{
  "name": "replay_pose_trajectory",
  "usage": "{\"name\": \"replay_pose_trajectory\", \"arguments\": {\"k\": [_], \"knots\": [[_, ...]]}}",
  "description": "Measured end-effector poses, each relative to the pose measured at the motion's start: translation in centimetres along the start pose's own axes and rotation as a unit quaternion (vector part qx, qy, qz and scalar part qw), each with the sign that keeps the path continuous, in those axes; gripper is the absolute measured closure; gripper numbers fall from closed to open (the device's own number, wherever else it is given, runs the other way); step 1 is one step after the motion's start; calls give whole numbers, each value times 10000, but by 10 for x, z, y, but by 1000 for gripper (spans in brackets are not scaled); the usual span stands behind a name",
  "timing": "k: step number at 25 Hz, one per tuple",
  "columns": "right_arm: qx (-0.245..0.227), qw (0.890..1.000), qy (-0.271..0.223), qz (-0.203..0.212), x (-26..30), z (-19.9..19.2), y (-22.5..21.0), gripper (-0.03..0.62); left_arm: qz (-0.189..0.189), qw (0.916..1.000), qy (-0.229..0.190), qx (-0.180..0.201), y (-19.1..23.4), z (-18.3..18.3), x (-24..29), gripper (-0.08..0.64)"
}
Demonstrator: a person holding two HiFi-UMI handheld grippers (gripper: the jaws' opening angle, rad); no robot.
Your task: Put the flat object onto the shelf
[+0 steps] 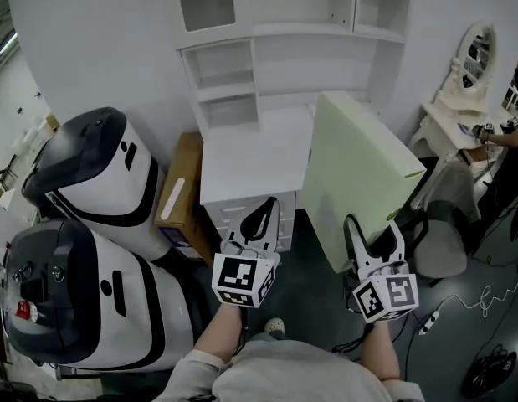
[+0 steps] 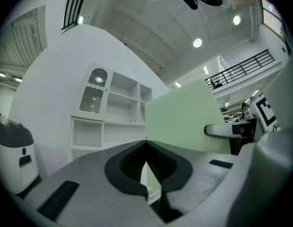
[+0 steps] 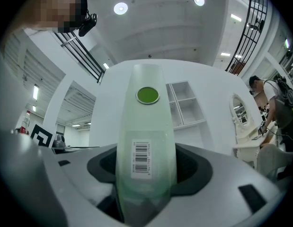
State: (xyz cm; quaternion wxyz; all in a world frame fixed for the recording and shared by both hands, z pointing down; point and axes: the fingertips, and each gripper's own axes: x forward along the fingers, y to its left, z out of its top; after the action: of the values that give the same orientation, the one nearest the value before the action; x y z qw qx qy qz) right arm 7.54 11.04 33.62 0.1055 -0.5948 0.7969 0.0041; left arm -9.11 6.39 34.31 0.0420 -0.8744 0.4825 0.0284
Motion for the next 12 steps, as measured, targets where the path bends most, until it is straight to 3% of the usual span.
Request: {"name": "replay_pose_trajectory", "arguments": {"k": [12], "knots": [[44,9996,-33,-292,75,-15,-6,310,-313,9995,34,-102,56,-12,65,548]]}}
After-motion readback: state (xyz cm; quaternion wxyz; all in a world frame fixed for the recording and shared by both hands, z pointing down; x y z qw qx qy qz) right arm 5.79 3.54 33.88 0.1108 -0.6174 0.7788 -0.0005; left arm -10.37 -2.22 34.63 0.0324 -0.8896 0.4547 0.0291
